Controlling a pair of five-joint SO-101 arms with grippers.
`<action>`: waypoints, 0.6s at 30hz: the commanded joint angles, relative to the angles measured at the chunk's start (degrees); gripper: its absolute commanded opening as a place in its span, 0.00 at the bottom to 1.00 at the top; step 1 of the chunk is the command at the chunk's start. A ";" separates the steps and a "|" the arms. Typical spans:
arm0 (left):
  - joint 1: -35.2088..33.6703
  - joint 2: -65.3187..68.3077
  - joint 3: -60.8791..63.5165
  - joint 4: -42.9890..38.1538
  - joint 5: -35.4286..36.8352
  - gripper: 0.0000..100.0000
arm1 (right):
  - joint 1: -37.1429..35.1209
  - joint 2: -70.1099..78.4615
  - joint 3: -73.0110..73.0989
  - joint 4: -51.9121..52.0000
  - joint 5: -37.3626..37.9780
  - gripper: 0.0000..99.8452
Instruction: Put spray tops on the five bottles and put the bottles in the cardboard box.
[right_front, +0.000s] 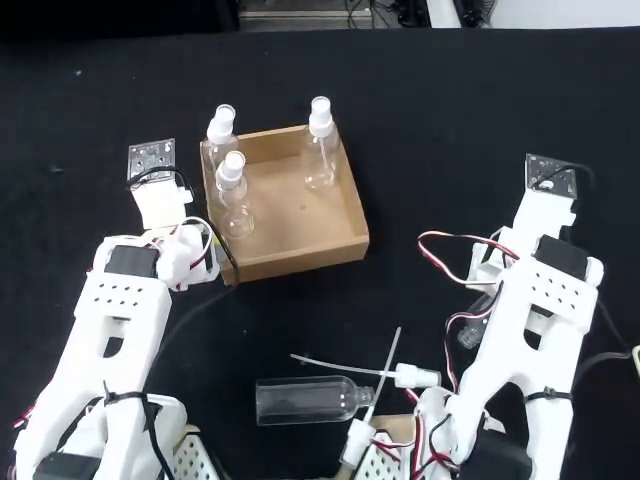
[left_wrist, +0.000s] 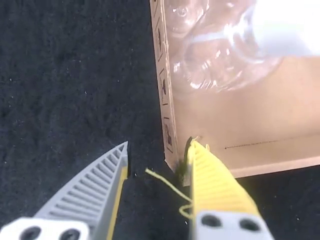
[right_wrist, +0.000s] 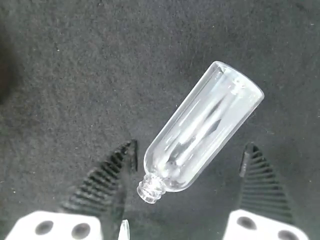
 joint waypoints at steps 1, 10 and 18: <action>0.22 -0.35 -1.19 -1.05 -0.97 0.18 | -1.05 0.13 -0.22 0.35 0.62 0.30; 0.75 -5.01 -9.10 13.63 -7.91 0.18 | -1.05 0.13 -0.22 0.35 0.62 0.30; 2.33 -6.51 -5.67 15.03 -17.49 0.18 | -1.41 0.13 -0.22 0.35 0.62 0.30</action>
